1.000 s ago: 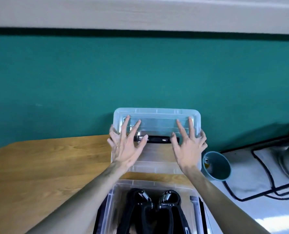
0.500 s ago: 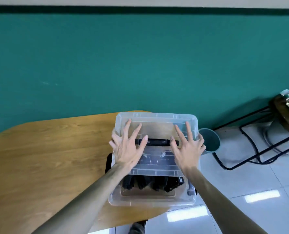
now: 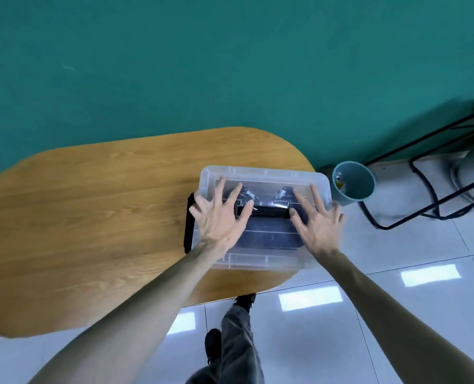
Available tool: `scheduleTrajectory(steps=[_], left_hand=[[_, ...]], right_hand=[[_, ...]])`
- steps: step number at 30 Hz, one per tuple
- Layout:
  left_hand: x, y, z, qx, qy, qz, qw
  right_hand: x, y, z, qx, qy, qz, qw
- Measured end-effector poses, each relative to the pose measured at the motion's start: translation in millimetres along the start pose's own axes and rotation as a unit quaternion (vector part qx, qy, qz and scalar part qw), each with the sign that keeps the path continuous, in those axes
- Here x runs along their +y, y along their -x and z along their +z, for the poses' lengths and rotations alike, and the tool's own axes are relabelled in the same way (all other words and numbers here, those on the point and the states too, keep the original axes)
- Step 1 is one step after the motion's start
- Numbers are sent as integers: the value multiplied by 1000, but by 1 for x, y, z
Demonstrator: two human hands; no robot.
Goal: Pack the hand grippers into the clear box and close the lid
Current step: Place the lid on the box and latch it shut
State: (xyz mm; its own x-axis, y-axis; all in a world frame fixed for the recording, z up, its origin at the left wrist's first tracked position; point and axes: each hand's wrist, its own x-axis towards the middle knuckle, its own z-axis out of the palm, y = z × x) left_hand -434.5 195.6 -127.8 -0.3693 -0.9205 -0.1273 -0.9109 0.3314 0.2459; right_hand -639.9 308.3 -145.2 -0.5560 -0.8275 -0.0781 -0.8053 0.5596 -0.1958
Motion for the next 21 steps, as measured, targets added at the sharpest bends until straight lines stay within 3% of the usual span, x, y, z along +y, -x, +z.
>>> scheduleTrajectory(steps=[10, 21], left_hand=[[-9, 17, 18, -11, -51, 15, 999], [-12, 10, 15, -40, -62, 37, 997]], right_hand=[[6, 12, 9, 0, 57, -57, 997], [1, 9, -4, -64, 97, -70, 991]])
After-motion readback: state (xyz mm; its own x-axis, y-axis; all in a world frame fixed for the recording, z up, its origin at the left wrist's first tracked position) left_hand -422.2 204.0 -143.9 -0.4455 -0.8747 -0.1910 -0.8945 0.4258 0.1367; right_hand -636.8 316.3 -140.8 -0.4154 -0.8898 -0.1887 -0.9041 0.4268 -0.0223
